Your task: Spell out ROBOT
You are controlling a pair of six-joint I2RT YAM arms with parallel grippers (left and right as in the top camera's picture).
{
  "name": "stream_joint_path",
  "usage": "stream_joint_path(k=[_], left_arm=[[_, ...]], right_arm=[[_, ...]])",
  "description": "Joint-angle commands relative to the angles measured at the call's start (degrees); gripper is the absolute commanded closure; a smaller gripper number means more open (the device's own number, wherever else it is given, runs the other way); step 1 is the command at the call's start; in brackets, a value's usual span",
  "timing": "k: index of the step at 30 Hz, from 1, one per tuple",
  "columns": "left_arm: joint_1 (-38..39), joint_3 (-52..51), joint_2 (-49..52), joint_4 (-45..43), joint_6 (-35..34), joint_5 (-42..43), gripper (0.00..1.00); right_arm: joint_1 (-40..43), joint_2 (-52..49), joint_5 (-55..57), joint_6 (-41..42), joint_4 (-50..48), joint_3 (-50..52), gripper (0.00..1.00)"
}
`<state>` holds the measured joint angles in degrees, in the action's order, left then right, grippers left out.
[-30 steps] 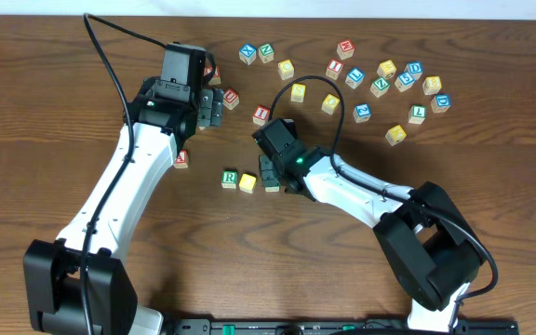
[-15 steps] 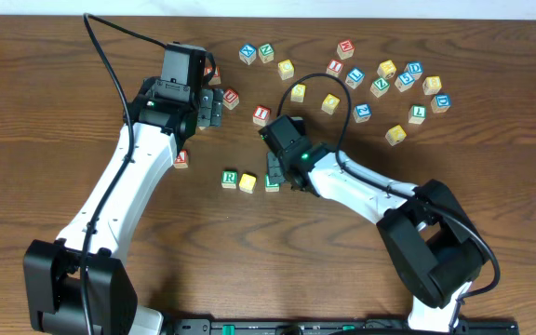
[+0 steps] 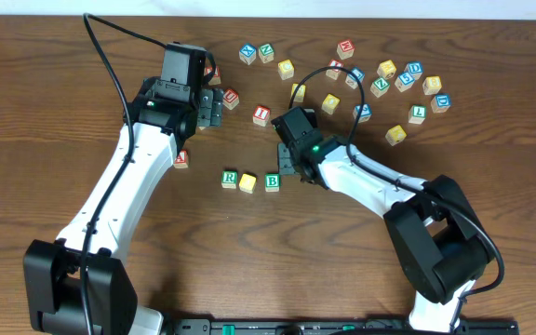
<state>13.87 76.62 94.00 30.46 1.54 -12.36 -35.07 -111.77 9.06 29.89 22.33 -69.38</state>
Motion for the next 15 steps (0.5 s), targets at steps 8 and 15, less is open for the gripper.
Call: stream_joint_path(k=[8, 15], left_arm=[[-0.3, 1.0, -1.4, 0.2, 0.4, -0.7, 0.04], [-0.3, 1.0, -1.4, 0.2, 0.4, -0.7, 0.04]], right_arm=[[3.4, -0.7, 1.2, -7.1, 2.5, -7.7, 0.68], [4.0, -0.7, 4.0, -10.6, 5.2, -13.8, 0.63]])
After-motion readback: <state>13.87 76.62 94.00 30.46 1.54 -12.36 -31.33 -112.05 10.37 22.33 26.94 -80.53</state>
